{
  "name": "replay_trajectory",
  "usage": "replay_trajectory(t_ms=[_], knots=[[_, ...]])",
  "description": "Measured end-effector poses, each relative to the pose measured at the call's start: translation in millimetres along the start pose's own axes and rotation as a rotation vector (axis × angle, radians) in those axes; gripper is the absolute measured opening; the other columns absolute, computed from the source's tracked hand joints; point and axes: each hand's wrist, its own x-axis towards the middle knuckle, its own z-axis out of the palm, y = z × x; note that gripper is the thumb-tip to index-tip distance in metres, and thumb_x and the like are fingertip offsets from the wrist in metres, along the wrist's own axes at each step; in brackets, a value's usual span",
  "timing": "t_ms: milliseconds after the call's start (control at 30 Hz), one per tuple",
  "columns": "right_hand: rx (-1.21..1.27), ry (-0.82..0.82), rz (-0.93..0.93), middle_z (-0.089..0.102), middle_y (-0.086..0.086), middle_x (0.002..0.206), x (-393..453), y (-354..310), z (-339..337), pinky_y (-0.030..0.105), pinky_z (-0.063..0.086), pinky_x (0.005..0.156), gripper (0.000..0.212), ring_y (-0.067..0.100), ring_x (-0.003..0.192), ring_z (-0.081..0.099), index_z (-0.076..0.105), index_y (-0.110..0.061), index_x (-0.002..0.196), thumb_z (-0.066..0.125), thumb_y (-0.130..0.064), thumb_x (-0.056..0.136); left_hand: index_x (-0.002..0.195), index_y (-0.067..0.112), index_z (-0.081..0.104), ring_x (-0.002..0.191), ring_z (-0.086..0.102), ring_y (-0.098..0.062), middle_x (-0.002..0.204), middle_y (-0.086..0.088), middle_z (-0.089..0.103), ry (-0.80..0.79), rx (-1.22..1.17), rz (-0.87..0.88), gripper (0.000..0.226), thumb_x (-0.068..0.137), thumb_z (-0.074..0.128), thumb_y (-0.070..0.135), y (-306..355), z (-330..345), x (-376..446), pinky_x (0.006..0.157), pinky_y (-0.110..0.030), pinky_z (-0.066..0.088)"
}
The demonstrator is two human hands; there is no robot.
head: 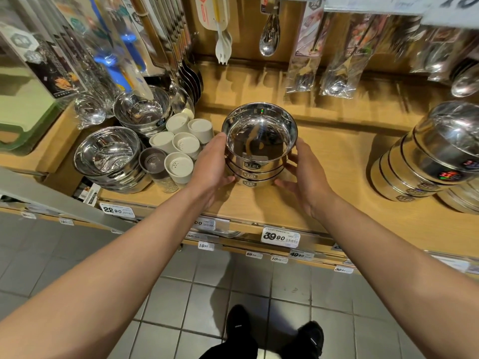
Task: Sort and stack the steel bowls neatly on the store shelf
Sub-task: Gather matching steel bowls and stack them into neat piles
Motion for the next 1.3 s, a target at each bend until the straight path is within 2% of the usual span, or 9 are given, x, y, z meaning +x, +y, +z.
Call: replay_trajectory(t_ms=[100, 200, 367, 467, 600, 767, 967, 1200, 1300], knots=[[0.042, 0.014, 0.020, 0.059, -0.016, 0.114, -5.0, -0.6, -3.6, 0.049, 0.054, 0.096, 0.025, 0.013, 0.115, 0.054, 0.062, -0.049, 0.100, 0.038, -0.048, 0.103, 0.091, 0.041, 0.071, 0.092, 0.063, -0.009, 0.086, 0.019, 0.074, -0.037, -0.012, 0.019, 0.036, 0.103, 0.038, 0.044, 3.1, 0.4, -10.1, 0.073, -0.031, 0.050], [0.129, 0.073, 0.108, 0.051, 0.000, 0.134, -23.9, 5.5, -18.9, 0.053, 0.054, 0.098, 0.034, 0.020, 0.122, 0.049, 0.052, -0.030, 0.133, 0.040, -0.046, 0.105, 0.084, 0.045, 0.072, 0.079, 0.065, 0.005, 0.081, 0.026, 0.071, 0.010, 0.008, 0.034, 0.037, 0.104, 0.042, 0.046, 1.3, 3.9, -37.5, 0.070, -0.028, 0.059], [0.199, 0.190, 0.147, 0.059, 0.002, 0.120, -95.2, 22.1, -81.3, 0.031, 0.063, 0.067, 0.027, 0.011, 0.106, 0.058, 0.054, -0.023, 0.124, 0.046, -0.039, 0.105, 0.092, 0.038, 0.051, 0.092, 0.057, -0.011, 0.098, 0.016, 0.056, 0.186, 0.011, -0.034, 0.010, 0.098, 0.054, 0.045, -24.3, 13.1, -89.3, 0.089, -0.041, 0.055], [0.277, 0.312, 0.163, 0.062, 0.005, 0.115, -138.4, 30.6, -136.9, 0.027, 0.059, 0.062, 0.031, 0.014, 0.100, 0.062, 0.056, -0.019, 0.127, 0.048, -0.037, 0.104, 0.115, 0.026, 0.056, 0.103, 0.059, -0.020, 0.114, 0.001, 0.062, 0.099, 0.068, -0.047, 0.027, 0.095, 0.052, 0.045, -36.5, 43.0, -120.3, 0.087, -0.042, 0.055], [0.342, 0.464, 0.131, 0.063, 0.008, 0.113, -178.7, 30.0, -211.9, 0.035, 0.058, 0.072, 0.025, 0.019, 0.098, 0.064, 0.061, -0.019, 0.118, 0.050, -0.036, 0.103, 0.127, 0.014, 0.056, 0.097, 0.062, -0.017, 0.114, 0.000, 0.062, -0.142, 0.120, -0.053, 0.036, 0.102, 0.048, 0.039, -35.2, 118.4, -130.8, 0.067, -0.030, 0.049], [0.387, 0.620, 0.048, 0.059, 0.005, 0.101, -207.1, 24.2, -309.1, 0.033, 0.058, 0.066, 0.022, 0.017, 0.091, 0.062, 0.061, -0.016, 0.112, 0.051, -0.033, 0.102, 0.101, 0.029, 0.060, 0.105, 0.061, -0.016, 0.113, 0.000, 0.062, -0.406, 0.173, -0.066, 0.009, 0.103, 0.054, 0.035, -30.3, 228.2, -146.6, 0.072, -0.030, 0.052], [0.435, 0.661, 0.053, 0.056, 0.003, 0.097, -202.2, 37.7, -435.7, 0.037, 0.056, 0.077, 0.019, 0.015, 0.092, 0.060, 0.059, -0.018, 0.098, 0.048, -0.032, 0.104, 0.110, 0.029, 0.060, 0.111, 0.060, -0.012, 0.123, 0.002, 0.062, -0.585, 0.232, -0.131, 0.016, 0.103, 0.054, 0.043, -54.0, 356.7, -165.0, 0.081, -0.034, 0.054], [0.305, 0.587, 0.094, 0.067, 0.000, 0.113, -141.6, 38.8, -566.7, 0.033, 0.051, 0.075, 0.036, 0.010, 0.105, 0.063, 0.059, -0.018, 0.129, 0.043, -0.041, 0.105, 0.113, 0.030, 0.061, 0.095, 0.063, -0.017, 0.106, 0.009, 0.066, -0.413, 0.098, -0.256, 0.024, 0.103, 0.050, 0.049, -79.4, 494.3, -171.6, 0.088, -0.040, 0.056], [0.212, 0.487, 0.044, 0.069, 0.004, 0.110, -113.5, 27.2, -591.6, 0.034, 0.053, 0.080, 0.038, 0.000, 0.096, 0.069, 0.058, -0.021, 0.132, 0.041, -0.042, 0.105, 0.109, 0.026, 0.065, 0.080, 0.075, -0.007, 0.089, 0.014, 0.078, -0.401, -0.038, -0.199, 0.027, 0.105, 0.045, 0.044, -84.8, 524.2, -169.7, 0.068, -0.032, 0.063]])
